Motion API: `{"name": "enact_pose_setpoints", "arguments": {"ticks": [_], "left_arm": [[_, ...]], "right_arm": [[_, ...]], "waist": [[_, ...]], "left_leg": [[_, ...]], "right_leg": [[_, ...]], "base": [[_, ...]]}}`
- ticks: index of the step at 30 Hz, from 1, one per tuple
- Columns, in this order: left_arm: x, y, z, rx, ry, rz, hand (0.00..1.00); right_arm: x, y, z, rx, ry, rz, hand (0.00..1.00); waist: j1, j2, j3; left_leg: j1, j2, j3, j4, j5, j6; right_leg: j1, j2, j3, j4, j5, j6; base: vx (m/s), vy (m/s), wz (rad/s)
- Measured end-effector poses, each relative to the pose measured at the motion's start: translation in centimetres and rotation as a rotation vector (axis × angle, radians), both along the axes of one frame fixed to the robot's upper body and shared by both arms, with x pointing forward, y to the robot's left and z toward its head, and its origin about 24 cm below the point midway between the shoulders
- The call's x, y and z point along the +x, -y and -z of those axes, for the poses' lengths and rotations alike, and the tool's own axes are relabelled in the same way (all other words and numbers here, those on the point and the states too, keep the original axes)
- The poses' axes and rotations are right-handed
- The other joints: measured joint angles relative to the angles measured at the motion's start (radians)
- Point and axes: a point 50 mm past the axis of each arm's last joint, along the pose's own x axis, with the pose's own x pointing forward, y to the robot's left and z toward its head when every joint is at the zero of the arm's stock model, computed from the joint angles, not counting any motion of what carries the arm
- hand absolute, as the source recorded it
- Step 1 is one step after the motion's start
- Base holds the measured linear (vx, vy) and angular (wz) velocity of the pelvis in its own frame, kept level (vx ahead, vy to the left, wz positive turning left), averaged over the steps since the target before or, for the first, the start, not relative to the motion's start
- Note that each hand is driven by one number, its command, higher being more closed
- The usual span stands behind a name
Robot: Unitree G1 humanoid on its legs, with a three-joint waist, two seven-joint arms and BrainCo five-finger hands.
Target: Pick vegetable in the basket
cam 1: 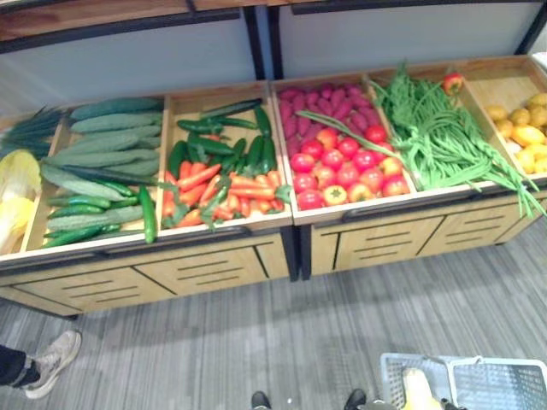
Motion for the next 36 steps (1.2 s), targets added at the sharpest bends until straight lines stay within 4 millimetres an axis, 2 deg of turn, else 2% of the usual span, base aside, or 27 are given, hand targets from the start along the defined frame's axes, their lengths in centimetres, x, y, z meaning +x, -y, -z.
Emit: {"name": "enact_pose_setpoints", "arguments": {"ticks": [3,7,8,13,20,24,28,32,36], "left_arm": [[0.5,0.0,-0.1,0.004,0.006,0.050,0.00],[0.9,0.2,-0.1,-0.004,0.011,0.108,0.00],[0.9,-0.5,0.0,0.009,-0.031,0.238,0.00],[0.6,-0.5,0.1,0.007,-0.042,0.236,0.00],[0.3,-0.7,0.2,-0.050,-0.017,0.184,0.00],[0.4,-0.6,0.2,-0.082,0.015,0.158,0.00],[0.7,-0.4,0.2,-0.086,0.015,0.197,0.00],[0.8,-0.3,0.2,-0.079,0.009,0.232,0.00],[0.9,-0.4,0.1,-0.057,-0.005,0.266,0.00]], "right_arm": [[0.0,-0.3,0.1,0.014,0.001,0.001,1.00],[-0.2,-0.4,0.2,0.020,-0.007,0.002,1.00],[0.3,-1.6,0.5,0.058,-0.015,-0.084,1.00],[0.3,-1.6,0.5,0.058,-0.016,-0.084,1.00],[0.5,-1.7,0.5,0.073,-0.007,-0.067,1.00],[0.2,-1.8,0.6,0.092,-0.017,-0.068,1.00],[-0.3,-1.8,0.7,0.093,-0.032,-0.079,1.00],[-0.3,-1.8,0.7,0.091,-0.031,-0.080,1.00],[0.0,-1.8,0.6,0.089,-0.018,-0.084,1.00]], "waist": [[0.000,0.006,0.005],[-0.008,0.012,0.008],[0.000,-0.031,-0.004],[0.000,-0.033,-0.007],[-0.003,-0.035,-0.011],[-0.004,-0.032,-0.016],[-0.005,-0.025,-0.020],[0.000,-0.025,-0.020],[0.000,-0.030,-0.016]], "left_leg": [[-0.001,-0.018,-0.037,-0.035,0.000,0.001],[0.001,-0.037,-0.102,-0.047,-0.002,0.003],[0.018,-0.040,-0.132,-0.067,-0.011,0.010],[0.018,-0.040,-0.129,-0.068,-0.011,0.010],[0.031,-0.037,-0.119,-0.072,-0.018,0.011],[0.030,-0.034,-0.133,-0.075,-0.019,0.011],[0.019,-0.034,-0.162,-0.075,-0.012,0.011],[0.012,-0.034,-0.165,-0.075,-0.001,0.012],[0.011,-0.038,-0.145,-0.075,-0.008,0.014]], "right_leg": [[0.016,0.007,-0.008,-0.039,0.035,-0.002],[0.042,-0.001,-0.045,-0.046,0.040,0.002],[0.038,0.005,-0.029,-0.037,0.048,-0.001],[0.033,0.006,-0.022,-0.037,0.048,-0.001],[0.020,0.012,0.053,-0.015,0.048,-0.002],[0.019,0.017,0.099,-0.005,0.046,-0.003],[0.018,0.018,0.093,-0.001,0.039,-0.003],[0.003,0.013,0.100,0.017,0.015,0.005],[-0.041,0.009,0.162,0.077,-0.023,0.002]], "base": [[0.02,0.077,0.23],[0.03,0.025,0.29],[0.01,0.007,0.09],[0.00,0.000,-0.04],[0.00,0.000,-0.14],[-0.01,0.003,0.05],[-0.04,-0.014,0.15],[-0.04,-0.009,0.03],[-0.02,-0.003,-0.11]]}}
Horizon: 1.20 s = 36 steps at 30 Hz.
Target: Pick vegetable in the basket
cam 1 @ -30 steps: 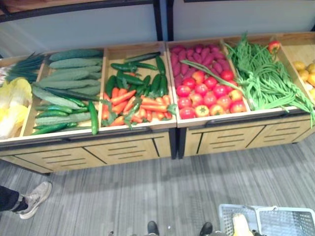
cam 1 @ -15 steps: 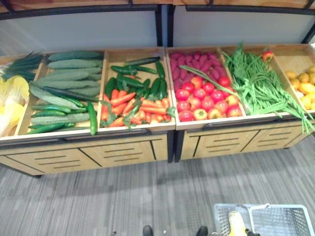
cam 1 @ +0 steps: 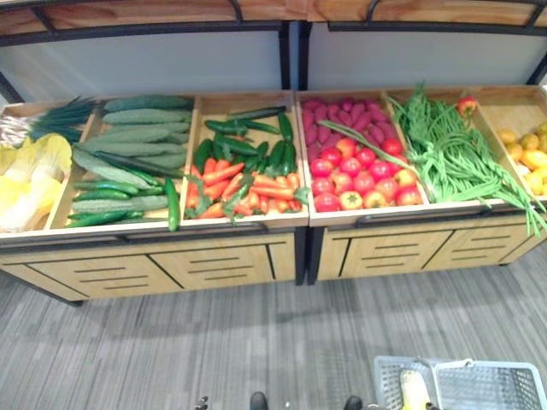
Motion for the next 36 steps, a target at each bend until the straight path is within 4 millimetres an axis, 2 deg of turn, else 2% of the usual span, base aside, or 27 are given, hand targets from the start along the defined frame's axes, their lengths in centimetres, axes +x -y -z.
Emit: {"name": "enact_pose_setpoints", "arguments": {"ticks": [3,4,5,6,7,8,11,13,14,16,18,19,20,21,22,23,25,27,28,29,31,32,33,34,36], "left_arm": [[-0.1,-0.2,0.0,0.003,0.000,-0.010,0.00],[-0.1,-0.3,0.0,0.004,0.001,-0.015,0.00],[-0.1,-0.3,-0.1,0.004,0.008,-0.035,0.00],[-0.1,-0.4,-0.1,0.005,0.010,-0.044,0.00],[0.2,-0.8,-0.2,0.011,0.022,-0.058,0.00],[0.5,-0.8,-0.4,0.014,0.035,-0.056,0.00],[0.6,-0.4,-0.3,0.006,0.045,-0.063,0.00],[0.6,-0.1,-0.3,-0.003,0.045,-0.067,0.00],[0.6,-0.1,-0.3,-0.004,0.046,-0.067,0.00],[0.5,0.0,-0.2,-0.005,0.042,-0.065,0.00],[0.2,0.4,-0.1,-0.006,0.027,-0.047,0.00],[0.2,0.5,-0.1,-0.006,0.023,-0.040,0.00],[0.0,0.7,0.0,-0.009,0.013,-0.025,0.00],[0.2,0.1,-0.1,0.010,0.009,-0.012,0.00],[0.2,-0.1,-0.1,0.019,0.007,0.007,0.00],[0.6,-1.0,-0.4,0.044,0.007,0.039,0.00],[1.0,-1.3,-0.5,0.059,0.006,0.071,0.00],[1.2,-1.1,-0.5,0.062,0.005,0.105,0.00],[1.0,-1.2,-0.5,0.064,-0.001,0.104,0.00],[1.0,-1.2,-0.5,0.064,-0.002,0.105,0.00],[1.0,-1.4,-0.5,0.069,-0.003,0.106,0.00],[1.0,-1.5,-0.6,0.074,-0.002,0.110,0.00],[1.1,-2.0,-0.7,0.086,-0.001,0.114,0.00],[1.1,-2.2,-0.7,0.092,-0.002,0.114,0.00],[1.4,-2.7,-0.9,0.104,0.009,0.104,0.00]], "right_arm": [[-0.2,0.1,0.0,-0.001,-0.007,0.010,1.00],[-0.3,0.1,0.1,0.001,-0.012,0.014,1.00],[-0.4,0.1,0.1,0.000,-0.014,0.015,1.00],[-0.4,0.2,0.0,-0.002,-0.014,0.014,1.00],[-0.2,0.4,0.0,-0.006,-0.014,0.013,1.00],[-0.3,0.6,-0.1,-0.010,-0.013,0.023,1.00],[-0.8,1.2,-0.1,-0.023,-0.021,0.046,1.00],[-0.5,1.3,-0.2,-0.029,-0.013,0.050,1.00],[0.0,1.7,-0.4,-0.039,-0.002,0.050,1.00],[0.6,1.9,-0.6,-0.044,0.012,0.049,1.00],[1.1,2.1,-0.7,-0.053,0.026,0.042,1.00],[1.1,2.2,-0.8,-0.058,0.027,0.039,1.00],[1.2,2.5,-0.9,-0.074,0.032,0.033,1.00],[1.6,2.0,-0.8,-0.064,0.034,0.026,1.00],[1.6,1.6,-0.7,-0.055,0.035,0.015,1.00],[1.7,0.7,-0.4,-0.033,0.041,0.003,1.00],[1.7,0.2,-0.3,-0.024,0.045,0.003,1.00],[1.5,0.3,-0.3,-0.027,0.039,0.013,1.00],[1.4,0.4,-0.3,-0.027,0.036,0.014,1.00],[1.4,0.4,-0.3,-0.027,0.036,0.013,1.00],[1.4,0.4,-0.3,-0.028,0.035,0.013,1.00],[1.3,0.3,-0.3,-0.027,0.031,0.014,1.00],[1.1,0.3,-0.2,-0.024,0.026,0.021,1.00],[1.2,0.2,-0.2,-0.021,0.027,0.020,1.00],[2.0,0.2,-0.4,-0.024,0.049,0.011,1.00]], "waist": [[-0.004,-0.005,0.008],[-0.005,-0.007,0.011],[-0.002,-0.005,0.022],[-0.001,-0.001,0.028],[0.001,0.004,0.052],[-0.002,-0.006,0.072],[0.003,-0.013,0.080],[0.002,-0.005,0.078],[0.001,-0.003,0.080],[0.001,-0.003,0.080],[0.002,0.008,0.080],[0.004,0.013,0.079],[0.005,0.032,0.073],[0.003,0.012,0.069],[-0.001,-0.008,0.065],[-0.002,-0.038,0.057],[-0.004,-0.054,0.052],[-0.005,-0.042,0.049],[0.001,-0.037,0.048],[0.001,-0.035,0.048],[-0.001,-0.032,0.049],[-0.005,-0.028,0.051],[-0.016,-0.022,0.055],[-0.017,-0.023,0.054],[-0.019,-0.014,0.060]], "left_leg": [[0.010,-0.001,0.004,0.008,-0.011,-0.010],[0.002,0.004,0.004,0.041,-0.033,-0.015],[-0.028,0.026,0.002,0.138,-0.089,-0.036],[-0.047,0.042,-0.003,0.211,-0.113,-0.052],[-0.115,0.065,-0.026,0.408,-0.136,-0.056],[-0.186,0.072,-0.052,0.571,-0.103,-0.041],[-0.214,0.071,-0.066,0.663,-0.050,-0.043],[-0.207,0.066,-0.058,0.627,-0.082,-0.040],[-0.205,0.055,-0.043,0.567,-0.104,-0.038],[-0.198,0.030,-0.041,0.421,-0.106,-0.036],[-0.165,0.024,-0.052,0.218,-0.055,-0.024],[-0.155,0.025,-0.066,0.187,-0.037,-0.021],[-0.146,0.030,-0.079,0.155,0.002,-0.008],[-0.138,0.003,-0.072,0.162,0.011,-0.003],[-0.136,-0.015,-0.061,0.156,0.000,0.001],[-0.140,-0.044,-0.042,0.157,-0.022,0.017],[-0.138,-0.073,-0.031,0.154,-0.043,0.035],[-0.113,-0.076,-0.022,0.141,-0.060,0.046],[-0.081,-0.075,-0.008,0.137,-0.073,0.049],[-0.078,-0.075,-0.007,0.138,-0.075,0.052],[-0.054,-0.077,-0.007,0.139,-0.087,0.068],[-0.038,-0.077,-0.011,0.139,-0.097,0.078],[-0.024,-0.076,-0.014,0.139,-0.107,0.091],[-0.018,-0.075,-0.015,0.138,-0.111,0.094],[-0.012,-0.056,-0.015,0.135,-0.119,0.088]], "right_leg": [[-0.029,-0.005,0.044,0.078,-0.055,-0.001],[-0.033,-0.003,0.065,0.092,-0.072,-0.004],[-0.024,0.009,0.084,0.100,-0.083,-0.015],[-0.012,0.016,0.086,0.095,-0.087,-0.021],[0.019,0.020,0.084,0.101,-0.099,-0.026],[0.051,0.011,0.076,0.104,-0.105,-0.022],[0.105,-0.009,0.063,0.082,-0.106,-0.026],[0.115,-0.019,0.056,0.065,-0.106,-0.027],[0.117,-0.026,0.055,0.054,-0.105,-0.027],[0.122,-0.037,0.055,0.041,-0.102,-0.021],[0.149,-0.035,0.066,0.019,-0.097,-0.008],[0.157,-0.032,0.073,0.012,-0.098,0.001],[0.171,-0.020,0.089,-0.002,-0.101,0.032],[0.177,-0.047,0.114,-0.016,-0.102,0.048],[0.176,-0.060,0.126,-0.029,-0.098,0.054],[0.177,-0.090,0.138,-0.047,-0.087,0.069],[0.169,-0.117,0.166,-0.040,-0.051,0.081],[0.144,-0.119,0.203,0.018,-0.002,0.079],[0.092,-0.121,0.244,0.134,0.031,0.067],[0.080,-0.122,0.247,0.159,0.037,0.065],[0.011,-0.128,0.267,0.304,0.094,0.048],[-0.019,-0.132,0.276,0.379,0.141,0.041],[-0.032,-0.139,0.274,0.427,0.149,0.041],[-0.036,-0.143,0.270,0.440,0.136,0.032],[-0.069,-0.122,0.216,0.411,0.009,0.047]], "base": [[0.05,-0.042,-0.01],[0.13,-0.098,0.01],[0.10,-0.064,-0.02],[0.14,-0.101,-0.03],[0.12,-0.129,0.09],[0.15,-0.148,0.13],[0.14,-0.051,0.19],[0.15,0.013,0.08],[0.16,0.056,0.04],[0.15,0.088,-0.02],[0.20,0.194,-0.24],[0.21,0.288,-0.38],[0.17,0.308,-0.33],[0.17,0.295,-0.31],[0.21,0.303,-0.20],[0.20,0.227,-0.18],[0.21,0.243,-0.09],[0.21,0.221,-0.15],[0.20,0.166,-0.23],[0.19,0.154,-0.16],[0.15,0.106,0.03],[0.25,0.118,0.17],[0.21,0.067,0.20],[0.24,0.033,0.13],[0.16,-0.047,-0.06]]}}
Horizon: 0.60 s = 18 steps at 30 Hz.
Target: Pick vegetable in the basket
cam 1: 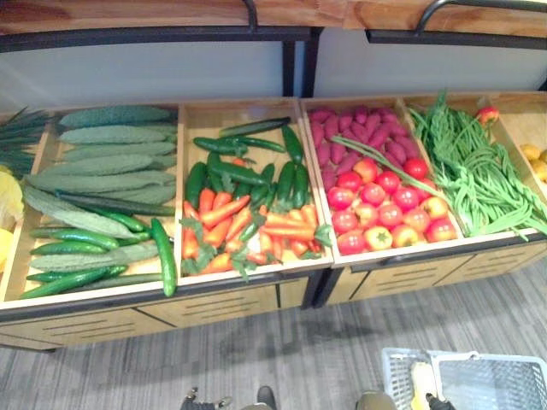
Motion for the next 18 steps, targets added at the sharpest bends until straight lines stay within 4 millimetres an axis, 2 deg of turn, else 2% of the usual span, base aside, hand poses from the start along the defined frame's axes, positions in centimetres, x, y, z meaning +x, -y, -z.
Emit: {"name": "enact_pose_setpoints", "arguments": {"ticks": [1,2,3,4,5,6,9,11,14,18], "left_arm": [[0.1,-0.1,-0.1,0.004,0.006,-0.009,0.00],[0.2,-0.3,-0.2,0.009,0.015,-0.022,0.00],[0.2,-0.4,-0.2,0.011,0.020,-0.032,0.00],[0.2,-0.5,-0.2,0.012,0.022,-0.036,0.00],[0.2,-0.7,-0.3,0.015,0.023,-0.041,0.00],[0.1,-0.2,-0.1,-0.003,0.018,-0.061,0.00],[-0.4,1.6,0.6,-0.056,0.008,-0.091,0.00],[-0.4,2.1,0.7,-0.070,0.014,-0.111,0.00],[-0.9,1.2,0.5,-0.050,0.019,-0.183,0.00],[-1.8,-0.7,0.0,0.011,0.036,-0.304,0.00]], "right_arm": [[0.2,0.0,-0.1,-0.005,0.004,-0.011,1.00],[0.4,0.0,-0.1,-0.008,0.007,-0.025,1.00],[0.5,-0.1,-0.1,-0.006,0.007,-0.026,1.00],[0.4,-0.1,-0.1,-0.004,0.004,-0.024,1.00],[0.3,-0.4,0.0,0.004,0.000,-0.019,1.00],[0.2,-0.4,0.1,0.007,-0.004,0.004,1.00],[-0.2,0.4,0.0,-0.004,-0.016,0.023,1.00],[-1.4,0.7,0.2,0.000,-0.047,0.069,1.00],[-2.5,0.9,0.3,0.003,-0.069,0.104,1.00],[-4.3,1.3,0.4,-0.001,-0.097,0.164,1.00]], "waist": [[0.000,0.004,0.002],[-0.002,0.009,0.005],[-0.002,0.004,0.002],[-0.002,-0.006,-0.002],[-0.001,-0.036,-0.010],[0.001,-0.022,-0.010],[0.010,0.007,-0.009],[0.010,0.022,-0.023],[0.012,0.030,-0.044],[0.017,0.025,-0.068]], "left_leg": [[0.000,0.008,0.000,-0.001,0.000,0.000],[0.000,0.023,0.000,0.000,0.000,-0.002],[0.000,0.029,-0.001,0.003,0.000,-0.009],[0.000,0.029,-0.004,0.004,-0.003,-0.025],[0.001,0.019,-0.007,0.004,-0.008,-0.054],[0.013,0.037,-0.018,-0.010,-0.004,-0.080],[0.044,0.085,-0.016,-0.045,0.017,-0.120],[0.060,0.125,-0.026,-0.066,0.035,-0.144],[0.057,0.140,-0.035,-0.068,0.045,-0.146],[0.052,0.133,-0.049,-0.085,0.051,-0.148]], "right_leg": [[-0.007,0.012,-0.012,-0.037,-0.014,-0.002],[-0.008,0.034,-0.029,-0.133,-0.019,0.000],[-0.005,0.044,-0.029,-0.249,-0.011,0.009],[-0.001,0.044,-0.022,-0.337,0.022,0.020],[0.004,0.040,-0.004,-0.406,0.103,0.024],[0.016,0.062,0.007,-0.412,0.064,0.030],[0.032,0.118,-0.015,-0.411,0.031,-0.001],[0.057,0.154,-0.050,-0.417,0.017,-0.024],[0.079,0.171,-0.077,-0.452,0.016,-0.028],[0.103,0.169,-0.090,-0.505,0.032,-0.018]], "base": [[0.12,-0.116,-0.06],[0.10,-0.180,0.01],[0.12,-0.274,0.07],[0.10,-0.271,0.12],[0.13,-0.399,0.11],[0.08,-0.282,0.02],[0.08,-0.282,-0.02],[0.04,-0.204,0.22],[0.00,-0.105,0.20],[0.01,0.002,0.13]]}}
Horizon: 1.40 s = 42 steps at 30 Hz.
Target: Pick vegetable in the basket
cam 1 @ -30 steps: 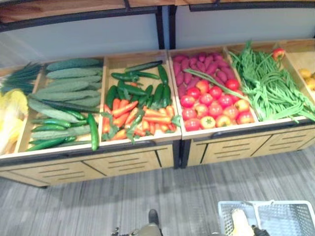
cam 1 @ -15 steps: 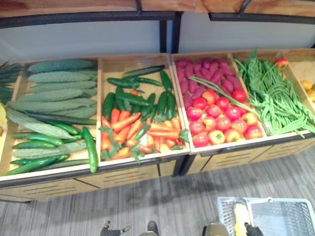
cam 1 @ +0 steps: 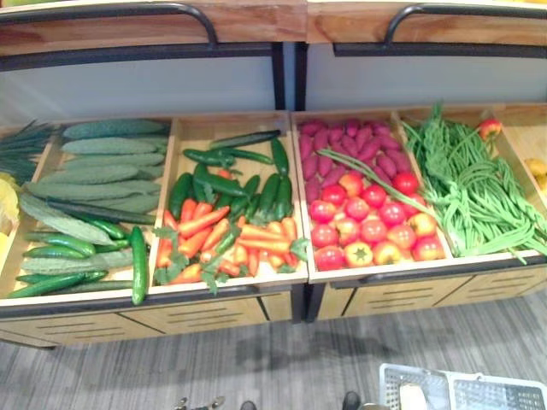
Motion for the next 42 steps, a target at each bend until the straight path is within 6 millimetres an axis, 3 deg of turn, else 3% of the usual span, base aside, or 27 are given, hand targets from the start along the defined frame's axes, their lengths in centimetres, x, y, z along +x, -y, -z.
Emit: {"name": "enact_pose_setpoints", "arguments": {"ticks": [2,5,7,9,12,15,18,25,28,30,32,35,42], "left_arm": [[0.2,-1.3,-0.7,0.066,0.031,-0.058,0.00],[1.7,-4.3,-3.4,0.273,0.144,-0.137,0.00],[3.7,-6.1,-6.7,0.454,0.288,-0.148,0.00],[5.9,-7.7,-11.5,0.666,0.464,-0.131,0.00],[8.3,-8.5,-16.5,0.883,0.617,-0.098,0.00],[9.9,-8.7,-19.9,1.053,0.715,-0.077,0.00],[11.0,-8.5,-21.5,1.118,0.766,-0.011,0.00],[13.4,-7.8,-22.6,1.173,0.788,0.314,0.00],[14.5,-7.4,-21.3,1.124,0.744,0.457,0.00],[15.0,-7.4,-19.4,1.064,0.649,0.558,0.00],[15.3,-7.4,-18.6,1.052,0.583,0.660,0.00],[15.8,-7.3,-18.0,1.039,0.533,0.772,0.00],[17.6,-6.0,-17.7,0.994,0.505,0.916,0.00]], "right_arm": [[-0.2,0.0,0.0,-0.001,-0.003,0.006,1.00],[-0.9,0.0,0.0,-0.004,-0.014,0.020,1.00],[-1.3,0.0,0.0,-0.005,-0.014,0.028,1.00],[-1.8,0.1,0.0,-0.015,-0.011,0.046,1.00],[-2.0,0.4,-0.1,-0.031,-0.019,0.049,1.00],[-1.9,0.7,-0.2,-0.042,-0.020,0.028,1.00],[-1.4,1.0,-0.4,-0.052,-0.007,-0.005,1.00],[-0.4,1.5,-0.8,-0.064,0.015,-0.087,1.00],[-0.2,2.0,-1.0,-0.080,0.026,-0.114,1.00],[0.1,2.4,-1.3,-0.095,0.033,-0.143,1.00],[0.3,2.5,-1.4,-0.102,0.040,-0.155,1.00],[0.6,2.4,-1.5,-0.104,0.054,-0.180,1.00],[0.6,2.3,-1.5,-0.108,0.052,-0.205,1.00]], "waist": [[0.000,-0.005,-0.004],[0.001,-0.007,-0.010],[0.004,-0.007,-0.011],[0.004,0.000,-0.022],[0.002,0.010,-0.032],[0.001,0.018,-0.050],[-0.001,0.020,-0.052],[-0.028,0.024,-0.053],[-0.030,0.036,-0.056],[-0.057,0.047,-0.058],[-0.059,0.052,-0.056],[-0.080,0.054,-0.053],[-0.081,0.056,-0.043]], "left_leg": [[-0.002,-0.006,0.003,-0.005,0.000,0.000],[0.000,-0.016,0.001,-0.015,0.001,0.001],[0.001,-0.022,-0.005,-0.016,0.000,0.002],[0.002,-0.033,-0.007,-0.017,0.000,0.003],[0.019,-0.045,-0.003,-0.017,-0.002,0.007],[0.019,-0.052,0.004,-0.016,-0.007,0.014],[0.022,-0.057,0.027,-0.014,-0.013,0.025],[0.035,-0.071,0.081,-0.002,-0.028,0.035],[0.032,-0.072,0.112,0.005,-0.038,0.033],[0.032,-0.073,0.129,0.004,-0.040,0.031],[0.034,-0.072,0.147,0.004,-0.042,0.028],[0.034,-0.072,0.167,0.004,-0.046,0.026],[0.037,-0.072,0.197,0.025,-0.065,0.025]], "right_leg": [[0.005,-0.003,0.001,-0.022,0.012,0.003],[0.021,-0.007,-0.001,-0.048,0.027,0.007],[0.032,-0.012,-0.006,-0.060,0.029,0.010],[0.042,-0.018,-0.016,-0.067,0.035,0.014],[0.067,-0.029,-0.014,-0.082,0.038,0.018],[0.070,-0.032,-0.006,-0.097,0.048,0.018],[0.068,-0.033,0.012,-0.119,0.071,0.019],[0.061,-0.040,0.071,-0.154,0.105,0.025],[0.045,-0.037,0.108,-0.173,0.126,0.026],[0.031,-0.035,0.123,-0.179,0.131,0.028],[0.023,-0.031,0.143,-0.179,0.134,0.029],[0.011,-0.027,0.165,-0.179,0.142,0.029],[-0.005,-0.028,0.200,-0.167,0.142,0.029]], "base": [[0.03,0.037,0.01],[0.05,0.031,0.04],[0.05,0.028,0.11],[0.07,0.029,0.12],[0.06,0.037,0.03],[0.02,0.028,-0.06],[-0.03,0.020,-0.19],[-0.06,0.017,-0.26],[-0.04,0.000,-0.36],[-0.01,-0.005,-0.24],[0.02,-0.007,-0.30],[0.05,-0.003,-0.22],[0.02,-0.001,-0.15]]}}
